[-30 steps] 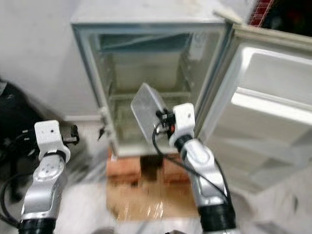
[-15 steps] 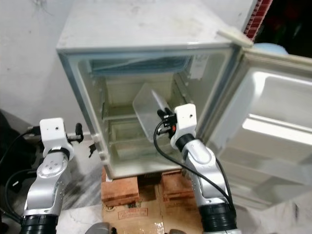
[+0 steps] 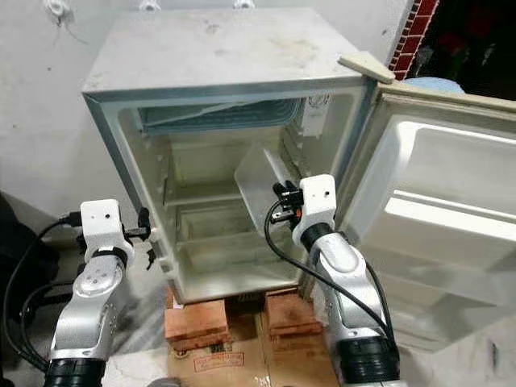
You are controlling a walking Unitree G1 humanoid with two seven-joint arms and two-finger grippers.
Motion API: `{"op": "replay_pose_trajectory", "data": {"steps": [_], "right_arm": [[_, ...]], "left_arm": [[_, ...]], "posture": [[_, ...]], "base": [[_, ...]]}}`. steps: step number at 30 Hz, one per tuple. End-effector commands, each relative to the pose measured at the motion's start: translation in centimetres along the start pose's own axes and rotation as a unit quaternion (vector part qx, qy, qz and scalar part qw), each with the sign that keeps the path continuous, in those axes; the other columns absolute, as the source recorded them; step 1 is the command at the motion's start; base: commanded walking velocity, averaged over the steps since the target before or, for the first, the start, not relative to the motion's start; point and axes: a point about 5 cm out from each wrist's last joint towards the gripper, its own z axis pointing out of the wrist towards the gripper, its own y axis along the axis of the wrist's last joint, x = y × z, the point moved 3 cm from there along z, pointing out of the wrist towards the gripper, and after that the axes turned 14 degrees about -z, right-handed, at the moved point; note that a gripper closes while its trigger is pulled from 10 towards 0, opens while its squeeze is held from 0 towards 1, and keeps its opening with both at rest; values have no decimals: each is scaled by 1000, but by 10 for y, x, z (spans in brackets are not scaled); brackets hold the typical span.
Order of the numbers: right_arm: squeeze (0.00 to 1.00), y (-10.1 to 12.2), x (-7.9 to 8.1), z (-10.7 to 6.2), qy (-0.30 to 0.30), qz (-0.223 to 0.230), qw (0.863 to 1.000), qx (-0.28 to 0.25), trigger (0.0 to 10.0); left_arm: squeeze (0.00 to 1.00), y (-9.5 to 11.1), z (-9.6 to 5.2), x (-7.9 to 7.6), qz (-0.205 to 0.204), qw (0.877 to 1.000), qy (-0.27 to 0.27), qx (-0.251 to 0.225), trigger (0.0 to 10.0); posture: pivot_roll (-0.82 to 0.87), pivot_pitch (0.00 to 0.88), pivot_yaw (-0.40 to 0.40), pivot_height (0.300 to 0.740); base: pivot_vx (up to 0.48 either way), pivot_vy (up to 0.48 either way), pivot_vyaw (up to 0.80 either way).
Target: Restocking fridge
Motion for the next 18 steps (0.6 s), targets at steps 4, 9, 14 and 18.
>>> {"op": "replay_pose_trajectory", "data": {"steps": [4, 9, 14, 18], "right_arm": [[0, 2, -3, 1, -7, -3, 1000, -2, 10000], [0, 1, -2, 1, -4, -5, 1000, -1, 10000], [0, 0, -3, 2, -3, -8, 1000, 4, 10000], [0, -4, -5, 3, -7, 1, 1000, 12, 10000]], "left_arm": [[0, 0, 0, -2, 4, 1000, -4, 3, 10000], [0, -3, 0, -3, -4, 1000, -8, 16, 10000], [0, -9, -3, 2, 12, 999, -11, 29, 10000], [0, -11, -5, 8, 17, 999, -2, 37, 10000]], "posture": [[22, 0, -18, 740], [22, 0, -21, 740], [23, 0, -23, 740], [28, 0, -27, 740]], "base": [[445, 0, 0], [152, 0, 0], [0, 0, 0], [0, 0, 0]]}}
